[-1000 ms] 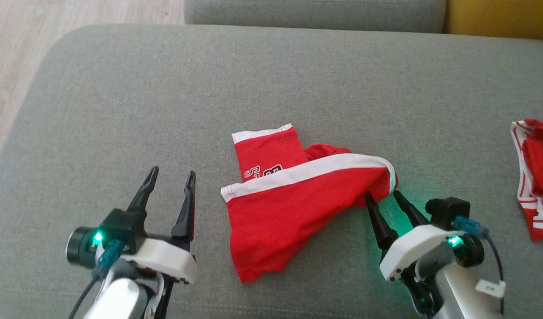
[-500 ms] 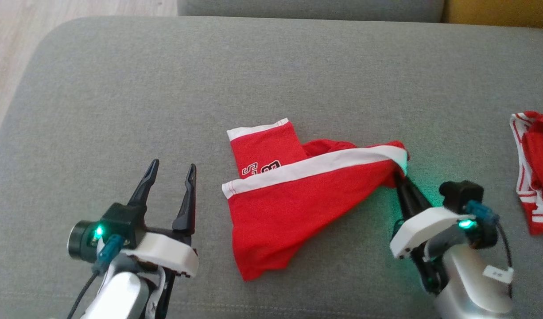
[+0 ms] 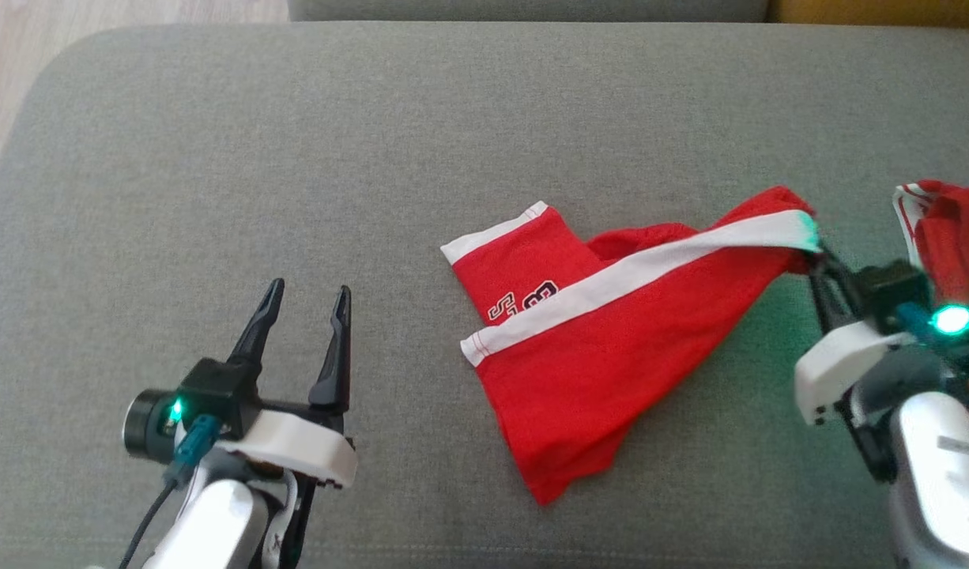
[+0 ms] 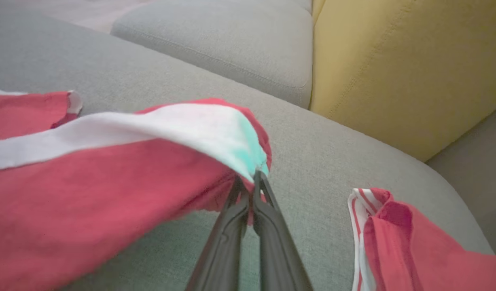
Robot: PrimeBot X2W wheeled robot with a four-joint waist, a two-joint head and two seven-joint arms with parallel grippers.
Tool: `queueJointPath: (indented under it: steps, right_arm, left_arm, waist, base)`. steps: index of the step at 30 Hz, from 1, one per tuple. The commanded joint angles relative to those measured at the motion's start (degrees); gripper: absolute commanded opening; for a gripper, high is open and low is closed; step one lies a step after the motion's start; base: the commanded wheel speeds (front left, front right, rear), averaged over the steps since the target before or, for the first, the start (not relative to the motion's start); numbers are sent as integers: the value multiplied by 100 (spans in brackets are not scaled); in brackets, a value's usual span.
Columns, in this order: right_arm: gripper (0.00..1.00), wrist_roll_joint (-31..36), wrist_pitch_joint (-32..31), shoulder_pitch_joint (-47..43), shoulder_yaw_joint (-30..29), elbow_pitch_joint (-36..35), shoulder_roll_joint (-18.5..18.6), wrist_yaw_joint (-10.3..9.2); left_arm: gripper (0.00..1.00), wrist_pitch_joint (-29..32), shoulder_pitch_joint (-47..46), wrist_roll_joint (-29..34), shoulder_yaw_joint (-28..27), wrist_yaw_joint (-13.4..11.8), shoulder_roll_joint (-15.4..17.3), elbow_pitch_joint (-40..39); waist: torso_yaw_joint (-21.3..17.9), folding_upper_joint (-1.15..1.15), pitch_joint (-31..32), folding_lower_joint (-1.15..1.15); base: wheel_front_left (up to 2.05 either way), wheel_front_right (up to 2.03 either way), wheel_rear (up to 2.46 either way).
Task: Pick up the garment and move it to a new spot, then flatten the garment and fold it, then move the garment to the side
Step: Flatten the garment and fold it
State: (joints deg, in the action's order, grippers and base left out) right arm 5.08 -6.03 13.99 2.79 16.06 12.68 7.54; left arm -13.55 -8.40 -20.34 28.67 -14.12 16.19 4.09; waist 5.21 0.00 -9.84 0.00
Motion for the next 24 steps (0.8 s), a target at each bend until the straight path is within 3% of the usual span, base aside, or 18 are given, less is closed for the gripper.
queueJointPath:
  steps: [1,9,18,19,20,24]
  right_arm:
    - [0,64,-197,-21,420,-313,156,-5]
    - [0,-118,-701,-83,1514,41,250,-5]
    - [0,-335,-471,-54,1314,431,-18,-5]
    - [29,-348,-425,-75,1251,444,-60,-5]
    - [100,-367,-377,-105,1177,443,-110,-5]
    - [100,-511,-74,-330,803,233,-371,-5]
  left_arm:
    - [100,-64,-286,-53,-245,15,53,-129]
    - [100,-89,-356,-73,-211,71,9,-57]
    - [100,-98,-351,-114,-213,98,40,-2]
    - [100,-99,-337,-119,-213,93,44,3]
    - [100,-99,-324,-122,-213,87,49,7]
    - [100,-90,-265,-140,-198,72,67,30]
  waist:
    - [-9,0,-25,0]
    - [0,0,-94,0]
    - [-11,0,-46,0]
    - [-18,0,-23,0]
    - [-28,0,-5,0]
    - [-56,0,127,0]
  base:
    - [0,0,0]
    - [0,0,0]
    - [0,0,0]
    - [0,0,0]
    - [0,0,0]
    - [0,0,0]
